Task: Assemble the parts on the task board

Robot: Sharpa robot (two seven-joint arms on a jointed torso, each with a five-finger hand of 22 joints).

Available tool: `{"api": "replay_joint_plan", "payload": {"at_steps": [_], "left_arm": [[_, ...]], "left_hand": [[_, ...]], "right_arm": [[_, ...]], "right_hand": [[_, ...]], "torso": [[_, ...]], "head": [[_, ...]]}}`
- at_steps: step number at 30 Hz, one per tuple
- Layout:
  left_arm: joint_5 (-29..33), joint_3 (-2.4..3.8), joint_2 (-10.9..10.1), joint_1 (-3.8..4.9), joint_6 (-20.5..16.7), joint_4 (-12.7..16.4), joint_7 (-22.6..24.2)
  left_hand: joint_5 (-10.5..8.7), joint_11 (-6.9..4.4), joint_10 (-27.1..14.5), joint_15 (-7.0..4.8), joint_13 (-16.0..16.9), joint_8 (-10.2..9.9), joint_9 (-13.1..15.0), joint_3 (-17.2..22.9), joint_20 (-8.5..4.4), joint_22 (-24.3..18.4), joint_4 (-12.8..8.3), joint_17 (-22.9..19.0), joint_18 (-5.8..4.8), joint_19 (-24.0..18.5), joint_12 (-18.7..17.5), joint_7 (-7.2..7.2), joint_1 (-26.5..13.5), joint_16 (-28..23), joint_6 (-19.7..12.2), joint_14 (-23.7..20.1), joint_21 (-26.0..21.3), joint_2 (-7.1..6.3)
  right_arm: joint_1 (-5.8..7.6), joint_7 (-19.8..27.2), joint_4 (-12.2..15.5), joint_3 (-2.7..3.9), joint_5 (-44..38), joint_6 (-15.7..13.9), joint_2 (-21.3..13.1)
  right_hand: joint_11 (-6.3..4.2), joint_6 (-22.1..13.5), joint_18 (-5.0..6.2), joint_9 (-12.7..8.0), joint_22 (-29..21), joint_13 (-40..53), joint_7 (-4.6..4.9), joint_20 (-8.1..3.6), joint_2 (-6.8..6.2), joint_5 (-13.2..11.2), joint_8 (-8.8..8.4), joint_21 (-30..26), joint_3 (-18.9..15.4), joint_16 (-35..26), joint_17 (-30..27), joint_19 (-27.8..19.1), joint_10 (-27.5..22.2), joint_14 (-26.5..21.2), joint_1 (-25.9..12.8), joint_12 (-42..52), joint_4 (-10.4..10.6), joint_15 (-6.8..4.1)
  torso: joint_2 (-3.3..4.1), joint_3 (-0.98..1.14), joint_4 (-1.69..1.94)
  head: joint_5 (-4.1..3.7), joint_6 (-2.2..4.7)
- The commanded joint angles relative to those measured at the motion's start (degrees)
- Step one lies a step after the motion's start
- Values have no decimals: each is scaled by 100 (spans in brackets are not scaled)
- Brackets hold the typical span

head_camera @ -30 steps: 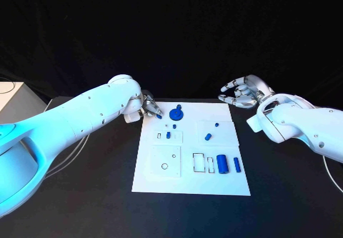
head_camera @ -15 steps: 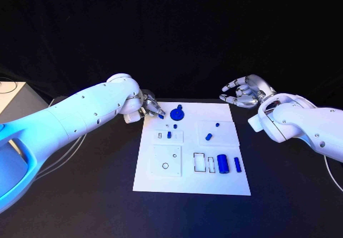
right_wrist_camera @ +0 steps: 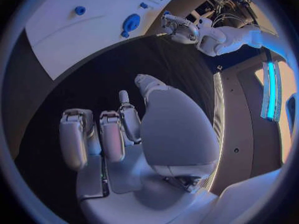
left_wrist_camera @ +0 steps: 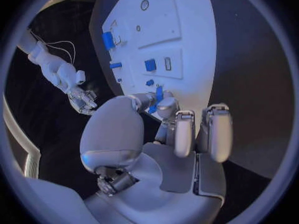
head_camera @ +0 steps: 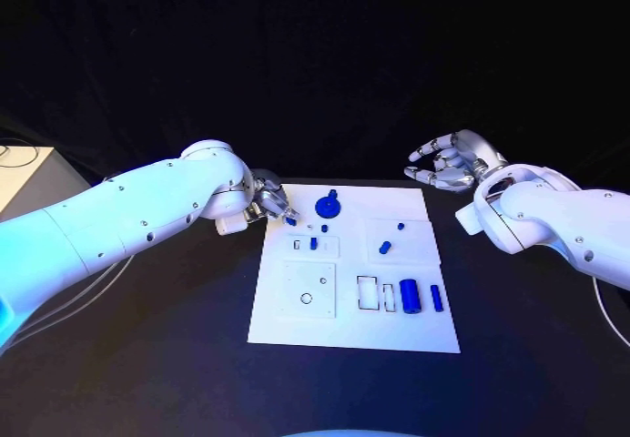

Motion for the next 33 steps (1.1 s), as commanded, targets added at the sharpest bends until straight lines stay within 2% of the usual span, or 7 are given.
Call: {"api": "replay_joint_plan", "payload": {"at_steps": [1, 5, 10, 14, 19, 24, 33], "left_arm": [[-156, -35, -53, -36, -280, 160, 6], [-199, -110, -69, -64, -362, 247, 8], [-226, -205, -39, -96, -430, 284, 8], [-240, -274, 1, -134, -479, 316, 12], [-262, -303, 9, -151, -438, 362, 15], [-335, -316, 4, -157, -329, 406, 19], [-521, -342, -6, -174, -191, 494, 23]], "left_hand": [[37, -1, 44, -53, 15, 25, -2, 916, -55, 796, -891, 1509, -120, 136, 32, -20, -58, 24, 36, 596, 15, -4], [33, -3, 61, -55, 35, 29, 4, 940, -57, 812, -906, 1509, -124, 147, 47, -21, -66, 24, 39, 596, 25, 6], [32, -4, 69, -56, 43, 31, 7, 950, -59, 818, -913, 1509, -125, 151, 54, -21, -71, 24, 41, 596, 28, 8], [32, -4, 69, -56, 43, 31, 7, 950, -59, 818, -913, 1509, -125, 151, 54, -21, -71, 24, 41, 596, 28, 8], [30, -5, 76, -56, 50, 33, 10, 956, -60, 824, -919, 1509, -127, 155, 60, -22, -76, 24, 44, 596, 32, 6], [27, -6, 76, -57, 39, 35, 13, 962, -61, 827, -930, 1509, -127, 157, 54, -23, -82, 24, 46, 596, 34, 0], [25, -7, 77, -58, 36, 36, 16, 974, -62, 818, -939, 1509, -125, 151, 52, -24, -85, 24, 47, 596, 29, 5]], "right_arm": [[-14, 25, -13, -3, -34, 70, -1], [-30, 29, -28, -4, -45, 74, 16], [-45, 34, -36, -5, -54, 78, 34], [-54, 36, -32, -5, -59, 79, 45], [-57, 32, -21, -5, -61, 83, 48], [-58, 29, -9, -5, -62, 86, 39], [-59, 28, 21, -5, -39, 92, 33]], "right_hand": [[1, -47, 50, 6, 1160, 309, -11, -47, -33, 17, 21, -18, 35, -38, 899, 361, -36, 443, -17, -36, -12, -24], [1, -47, 50, 6, 1160, 309, -11, -47, -33, 17, 21, -18, 35, -38, 899, 361, -36, 443, -17, -36, -12, -24], [1, -48, 52, 7, 1153, 310, -11, -48, -31, 20, 23, -30, 40, -41, 895, 357, -32, 442, -21, -34, -10, -24], [1, -48, 52, 7, 1153, 310, -11, -48, -31, 20, 23, -30, 40, -41, 895, 357, -32, 442, -21, -34, -10, -24], [1, -48, 52, 7, 1153, 310, -11, -48, -31, 20, 23, -30, 40, -41, 895, 357, -32, 442, -21, -34, -10, -24], [1, -48, 52, 7, 1153, 310, -11, -48, -31, 20, 23, -30, 40, -41, 895, 357, -32, 442, -21, -34, -10, -24], [1, -48, 52, 7, 1153, 310, -11, -48, -31, 20, 23, -30, 40, -41, 895, 357, -32, 442, -21, -34, -10, -24]], "torso": [[-41, -17, 39], [-48, -37, 48], [-55, -47, 50], [-41, -32, 46], [-34, -28, 40], [-38, -24, 54], [-55, -20, 49]], "head": [[-9, -48], [-3, -82], [-21, -103], [-22, -115], [-28, -151], [-43, -201], [-35, -233]]}}
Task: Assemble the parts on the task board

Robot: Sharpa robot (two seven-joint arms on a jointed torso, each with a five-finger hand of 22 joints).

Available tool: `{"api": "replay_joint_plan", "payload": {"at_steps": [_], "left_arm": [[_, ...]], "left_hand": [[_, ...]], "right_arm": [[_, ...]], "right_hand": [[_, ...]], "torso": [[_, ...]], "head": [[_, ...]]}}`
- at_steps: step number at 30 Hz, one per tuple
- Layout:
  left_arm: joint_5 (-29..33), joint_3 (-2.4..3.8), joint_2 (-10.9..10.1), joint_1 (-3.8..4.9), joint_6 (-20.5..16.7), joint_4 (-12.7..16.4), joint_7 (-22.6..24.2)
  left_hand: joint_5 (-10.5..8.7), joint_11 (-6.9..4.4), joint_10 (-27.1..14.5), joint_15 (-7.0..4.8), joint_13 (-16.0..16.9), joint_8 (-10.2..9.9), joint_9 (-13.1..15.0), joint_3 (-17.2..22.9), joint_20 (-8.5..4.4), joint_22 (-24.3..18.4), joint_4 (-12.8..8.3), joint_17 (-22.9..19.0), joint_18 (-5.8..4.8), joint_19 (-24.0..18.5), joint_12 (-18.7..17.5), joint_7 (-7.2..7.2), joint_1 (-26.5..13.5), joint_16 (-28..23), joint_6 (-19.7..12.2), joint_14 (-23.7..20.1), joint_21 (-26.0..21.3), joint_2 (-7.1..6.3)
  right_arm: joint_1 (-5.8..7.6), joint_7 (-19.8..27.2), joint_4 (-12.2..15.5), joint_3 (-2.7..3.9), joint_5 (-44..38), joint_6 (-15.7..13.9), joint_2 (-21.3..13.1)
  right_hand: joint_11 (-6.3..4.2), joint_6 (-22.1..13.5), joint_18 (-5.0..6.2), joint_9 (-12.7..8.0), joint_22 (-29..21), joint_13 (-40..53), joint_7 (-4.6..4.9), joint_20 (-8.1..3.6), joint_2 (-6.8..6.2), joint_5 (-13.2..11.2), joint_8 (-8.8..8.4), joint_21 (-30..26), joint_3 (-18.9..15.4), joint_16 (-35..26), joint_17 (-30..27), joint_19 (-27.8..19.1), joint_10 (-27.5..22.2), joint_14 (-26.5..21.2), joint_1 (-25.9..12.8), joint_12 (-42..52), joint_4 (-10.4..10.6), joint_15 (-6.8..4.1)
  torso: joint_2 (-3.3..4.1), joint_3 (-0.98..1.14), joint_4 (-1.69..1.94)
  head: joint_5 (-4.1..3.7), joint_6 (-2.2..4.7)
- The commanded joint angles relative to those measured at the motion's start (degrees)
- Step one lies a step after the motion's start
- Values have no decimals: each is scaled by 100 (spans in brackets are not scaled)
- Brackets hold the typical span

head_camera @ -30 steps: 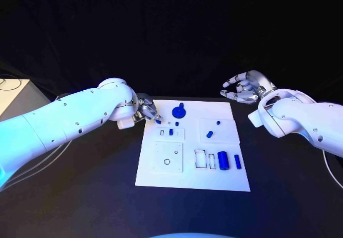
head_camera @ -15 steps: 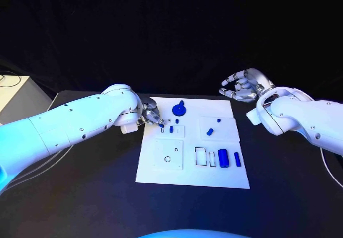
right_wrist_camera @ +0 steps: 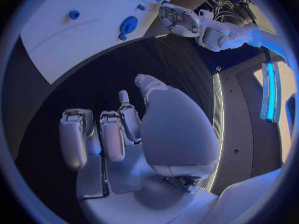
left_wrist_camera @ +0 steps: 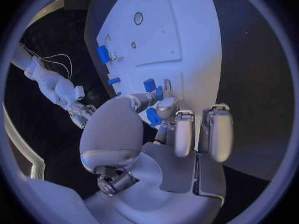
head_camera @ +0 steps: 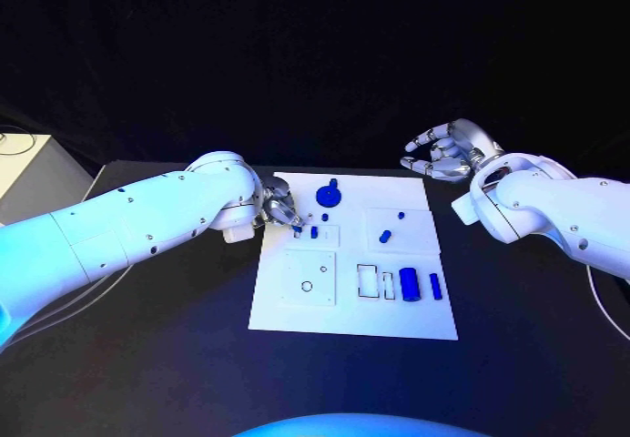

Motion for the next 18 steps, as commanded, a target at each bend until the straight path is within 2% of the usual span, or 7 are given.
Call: {"api": "replay_joint_plan", "payload": {"at_steps": [1, 9, 18], "left_arm": [[-181, -1, 1, -9, 160, 33, 27], [-398, -7, 9, -24, 183, 41, 35], [-570, -14, 20, -52, 92, 42, 53]], "left_hand": [[29, -7, 37, -38, -5, 38, 5, 921, -42, 819, -885, 1509, -34, 172, 30, -21, 14, 24, 24, 617, 29, 58], [25, -8, 36, -38, -12, 39, 8, 935, -43, 820, -897, 1509, -34, 173, 25, -21, 11, 24, 24, 617, 29, 63], [25, -8, 40, -38, -5, 39, 9, 939, -44, 826, -901, 1509, -36, 177, 29, -21, 11, 24, 24, 617, 33, 63]], "right_arm": [[-2, 29, 16, 1, -27, 79, 1], [-2, 36, 18, 1, -22, 79, -1], [-3, 43, 19, 1, -21, 77, 1]], "right_hand": [[1, -48, 52, 8, 1150, 312, -11, -48, -32, 20, 23, -30, 24, -17, 895, 357, -32, 442, -21, -34, 6, -24], [1, -48, 52, 8, 1150, 312, -11, -48, -32, 20, 23, -30, 24, -17, 895, 357, -32, 442, -21, -34, 6, -24], [1, -48, 52, 8, 1150, 312, -11, -48, -32, 20, 23, -30, 24, -17, 895, 357, -32, 442, -21, -34, 6, -24]], "torso": [[-14, 4, -3], [-10, -4, 7], [-9, 1, -1]], "head": [[8, -10], [13, -23], [23, -20]]}}
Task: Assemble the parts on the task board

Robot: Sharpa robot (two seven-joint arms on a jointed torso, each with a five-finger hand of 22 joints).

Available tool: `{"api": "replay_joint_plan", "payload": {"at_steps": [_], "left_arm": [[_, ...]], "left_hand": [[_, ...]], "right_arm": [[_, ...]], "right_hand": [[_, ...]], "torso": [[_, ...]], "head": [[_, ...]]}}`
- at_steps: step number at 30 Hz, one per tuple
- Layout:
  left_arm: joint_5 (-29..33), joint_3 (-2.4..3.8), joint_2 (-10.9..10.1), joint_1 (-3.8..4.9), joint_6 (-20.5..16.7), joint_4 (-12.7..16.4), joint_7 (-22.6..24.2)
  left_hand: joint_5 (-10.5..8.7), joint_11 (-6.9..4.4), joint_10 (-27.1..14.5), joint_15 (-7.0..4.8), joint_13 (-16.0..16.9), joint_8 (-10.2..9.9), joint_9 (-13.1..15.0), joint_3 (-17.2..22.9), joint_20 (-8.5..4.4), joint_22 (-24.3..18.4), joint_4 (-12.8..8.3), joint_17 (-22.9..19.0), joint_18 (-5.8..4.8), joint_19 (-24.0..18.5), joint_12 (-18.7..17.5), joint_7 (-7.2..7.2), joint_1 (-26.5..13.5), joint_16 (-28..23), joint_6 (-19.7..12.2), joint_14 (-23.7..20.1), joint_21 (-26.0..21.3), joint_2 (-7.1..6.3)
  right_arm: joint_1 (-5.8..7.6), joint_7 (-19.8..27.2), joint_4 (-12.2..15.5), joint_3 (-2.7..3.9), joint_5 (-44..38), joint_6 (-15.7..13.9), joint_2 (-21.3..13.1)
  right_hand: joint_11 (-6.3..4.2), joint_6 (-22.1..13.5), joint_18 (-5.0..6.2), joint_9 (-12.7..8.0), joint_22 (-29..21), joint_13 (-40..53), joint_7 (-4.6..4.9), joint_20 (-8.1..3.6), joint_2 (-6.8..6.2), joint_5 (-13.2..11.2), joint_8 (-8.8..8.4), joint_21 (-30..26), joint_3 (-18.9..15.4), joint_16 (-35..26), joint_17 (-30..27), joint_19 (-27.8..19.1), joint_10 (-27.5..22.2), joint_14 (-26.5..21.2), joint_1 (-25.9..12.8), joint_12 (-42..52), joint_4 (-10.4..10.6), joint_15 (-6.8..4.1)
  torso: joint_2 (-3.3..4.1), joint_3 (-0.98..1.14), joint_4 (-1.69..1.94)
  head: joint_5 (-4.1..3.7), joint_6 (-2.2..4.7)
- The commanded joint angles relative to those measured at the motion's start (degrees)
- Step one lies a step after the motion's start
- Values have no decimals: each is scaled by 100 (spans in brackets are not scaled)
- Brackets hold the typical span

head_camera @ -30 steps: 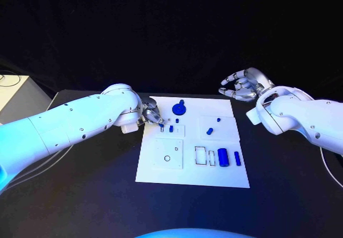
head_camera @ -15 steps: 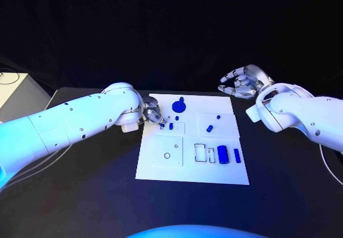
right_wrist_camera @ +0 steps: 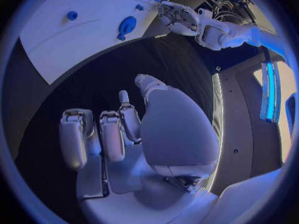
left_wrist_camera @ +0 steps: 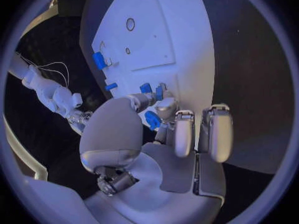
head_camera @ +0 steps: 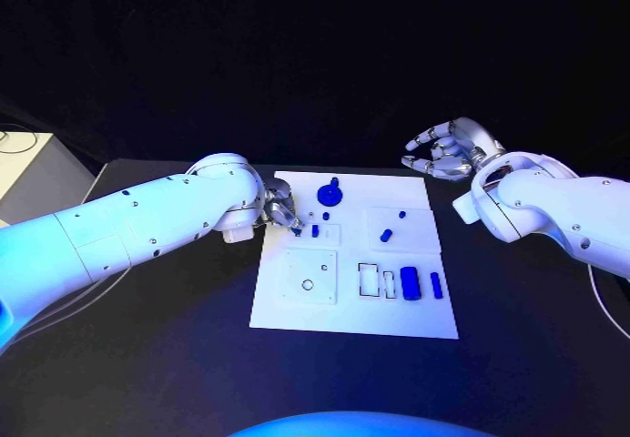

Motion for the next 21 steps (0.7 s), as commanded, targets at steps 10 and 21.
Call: {"api": "replay_joint_plan", "payload": {"at_steps": [10, 21], "left_arm": [[-187, -5, 45, -34, 81, -10, 43], [-178, -19, 63, -85, 128, -32, 40]], "left_hand": [[26, -9, 41, -38, 2, 18, 10, 939, -23, 826, -901, 1509, -37, 156, 30, -23, 12, 25, 6, 617, 33, 65], [23, -8, 46, -38, 2, 21, 16, 957, -25, 830, -919, 1509, -38, 159, 31, -22, 2, 25, 10, 617, 35, 62]], "right_arm": [[-2, 34, 18, 1, -28, 91, -2], [-2, 28, 27, 1, -28, 101, -11]], "right_hand": [[1, -49, 53, 9, 1152, 308, -11, -48, -32, 20, 24, -30, 24, -18, 895, 357, -32, 442, -21, -34, 6, -24], [1, -49, 53, 9, 1152, 308, -11, -48, -32, 20, 24, -30, 24, -18, 895, 357, -32, 442, -21, -34, 6, -24]], "torso": [[5, 7, -7], [5, 6, -6]], "head": [[3, -10], [-6, -37]]}}
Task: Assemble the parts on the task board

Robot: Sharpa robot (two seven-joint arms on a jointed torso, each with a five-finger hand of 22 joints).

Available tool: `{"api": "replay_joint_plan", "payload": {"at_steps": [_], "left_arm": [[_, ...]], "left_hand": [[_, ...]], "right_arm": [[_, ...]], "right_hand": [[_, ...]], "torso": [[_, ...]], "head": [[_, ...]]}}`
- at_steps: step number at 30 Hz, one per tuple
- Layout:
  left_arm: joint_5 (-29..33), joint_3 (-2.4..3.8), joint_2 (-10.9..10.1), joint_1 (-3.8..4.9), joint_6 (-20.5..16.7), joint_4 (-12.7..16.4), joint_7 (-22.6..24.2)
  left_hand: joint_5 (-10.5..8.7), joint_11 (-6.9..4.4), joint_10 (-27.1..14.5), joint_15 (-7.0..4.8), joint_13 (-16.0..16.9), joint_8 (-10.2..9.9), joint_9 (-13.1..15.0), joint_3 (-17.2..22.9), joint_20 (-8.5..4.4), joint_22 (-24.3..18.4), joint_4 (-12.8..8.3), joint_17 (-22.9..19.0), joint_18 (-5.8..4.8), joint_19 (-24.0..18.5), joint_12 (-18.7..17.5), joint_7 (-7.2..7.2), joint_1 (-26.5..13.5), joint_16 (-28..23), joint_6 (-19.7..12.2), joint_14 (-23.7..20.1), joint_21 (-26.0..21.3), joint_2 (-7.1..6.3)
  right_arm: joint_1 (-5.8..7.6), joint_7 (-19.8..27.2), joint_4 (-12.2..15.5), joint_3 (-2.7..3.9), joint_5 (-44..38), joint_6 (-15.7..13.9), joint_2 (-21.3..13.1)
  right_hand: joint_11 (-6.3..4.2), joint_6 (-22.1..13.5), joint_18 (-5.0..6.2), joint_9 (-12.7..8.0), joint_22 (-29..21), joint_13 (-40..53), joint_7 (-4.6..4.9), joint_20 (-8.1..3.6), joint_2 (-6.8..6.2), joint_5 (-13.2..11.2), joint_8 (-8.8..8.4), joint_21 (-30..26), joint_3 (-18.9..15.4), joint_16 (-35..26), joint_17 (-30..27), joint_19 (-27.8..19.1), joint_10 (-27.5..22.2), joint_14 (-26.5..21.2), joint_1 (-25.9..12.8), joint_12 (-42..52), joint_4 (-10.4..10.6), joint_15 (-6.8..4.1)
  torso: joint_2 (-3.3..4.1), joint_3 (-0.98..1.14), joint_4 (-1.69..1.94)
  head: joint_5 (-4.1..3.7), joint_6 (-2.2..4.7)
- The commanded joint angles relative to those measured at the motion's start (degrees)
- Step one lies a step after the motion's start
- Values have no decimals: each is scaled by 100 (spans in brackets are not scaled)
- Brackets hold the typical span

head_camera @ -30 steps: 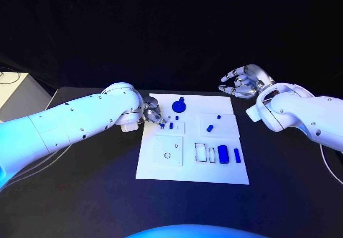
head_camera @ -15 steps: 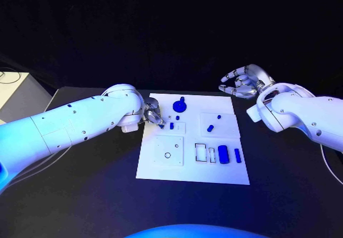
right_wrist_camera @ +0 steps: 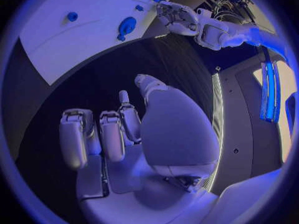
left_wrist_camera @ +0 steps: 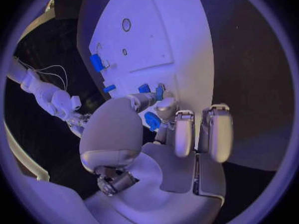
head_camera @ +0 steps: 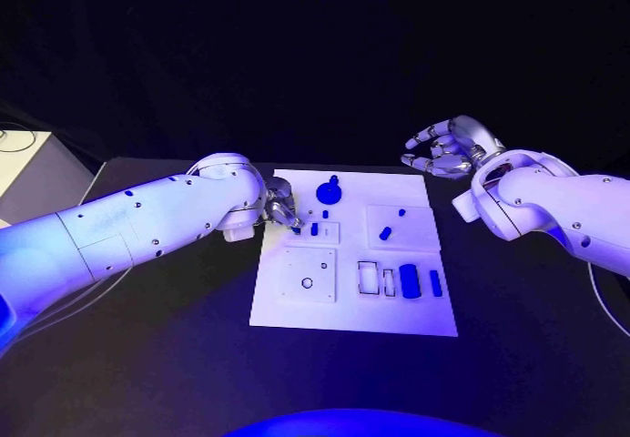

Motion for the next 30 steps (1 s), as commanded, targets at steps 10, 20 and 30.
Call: {"api": "replay_joint_plan", "payload": {"at_steps": [10, 20, 30], "left_arm": [[-38, -37, 11, -58, 181, -7, 27], [-67, -42, 4, -59, 243, 7, 28], [-121, -45, -7, -59, 279, 12, 28]], "left_hand": [[17, -9, 47, -38, 2, 7, -8, 960, -26, 832, -923, 1509, -39, 160, 31, -33, -14, 25, 1, 617, 36, 48], [17, -9, 47, -38, 2, 7, -8, 960, -26, 832, -923, 1509, -39, 160, 31, -33, -14, 25, 1, 617, 36, 48], [14, -8, 48, -38, -3, 8, -4, 971, -26, 835, -933, 1509, -40, 162, 27, -32, -22, 25, 3, 617, 38, 48]], "right_arm": [[-2, 19, 19, 1, -34, 90, -7], [-2, 19, 17, 1, -35, 98, -6], [-2, 17, 14, 1, -36, 102, -6]], "right_hand": [[-1, -51, 52, 12, 1155, 304, -12, -50, -36, 21, 32, -29, 41, -18, 901, 360, -28, 445, -32, -37, 6, -26], [-1, -51, 52, 12, 1155, 304, -12, -50, -36, 21, 32, -29, 41, -18, 901, 360, -28, 445, -32, -37, 6, -26], [-1, -51, 52, 12, 1155, 304, -12, -50, -36, 21, 32, -29, 41, -18, 901, 360, -28, 445, -32, -37, 6, -26]], "torso": [[-2, -5, 8], [-2, -5, 3], [-1, -2, 2]], "head": [[1, -25], [8, -35], [16, -50]]}}
